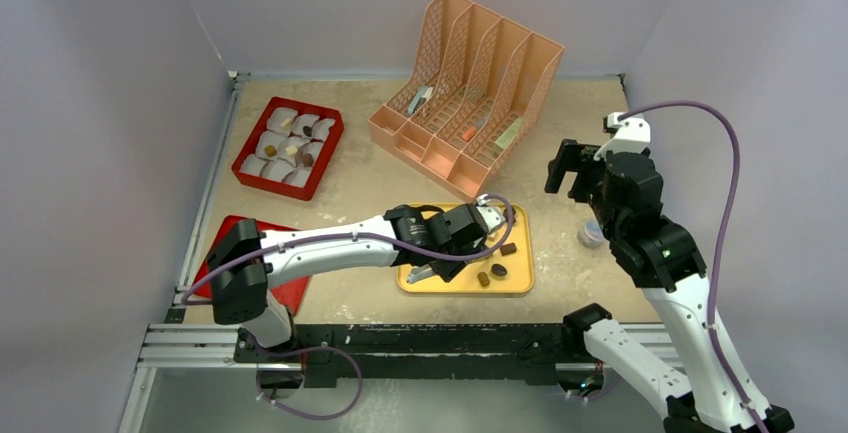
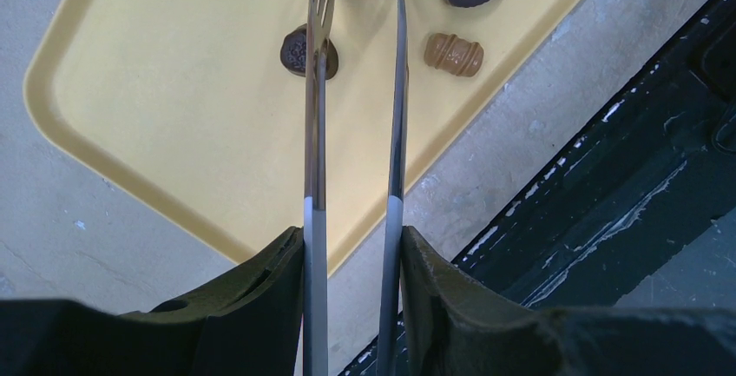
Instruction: Pack the chocolate
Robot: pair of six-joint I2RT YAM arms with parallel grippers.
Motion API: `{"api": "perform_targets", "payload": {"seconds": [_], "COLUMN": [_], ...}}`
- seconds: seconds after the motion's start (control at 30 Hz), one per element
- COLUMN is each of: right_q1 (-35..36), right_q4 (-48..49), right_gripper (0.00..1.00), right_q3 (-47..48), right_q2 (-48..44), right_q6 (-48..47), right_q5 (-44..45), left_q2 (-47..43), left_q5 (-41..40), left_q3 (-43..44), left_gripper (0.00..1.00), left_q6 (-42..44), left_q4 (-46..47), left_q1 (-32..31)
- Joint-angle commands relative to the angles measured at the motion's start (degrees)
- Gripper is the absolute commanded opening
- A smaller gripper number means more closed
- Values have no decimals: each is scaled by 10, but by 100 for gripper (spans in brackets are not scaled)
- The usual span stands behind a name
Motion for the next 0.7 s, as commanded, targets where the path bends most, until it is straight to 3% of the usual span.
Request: {"api": "perform_targets", "payload": {"seconds": [0.0, 0.67], "right_q1": [-1, -1], "right_q4": [14, 21], "right_gripper": [97, 98], "right_q3": [8, 10], "right_q2": [-6, 8], "right_q6": [-8, -9], "right_q5": [7, -2], "left_q2": [6, -13], "left_q5": [-20, -77], "left_q3": [26, 17], "left_gripper": [40, 30], "left_q6": [-5, -21], "left_q4": [21, 33], "left_q1": [-4, -1]}}
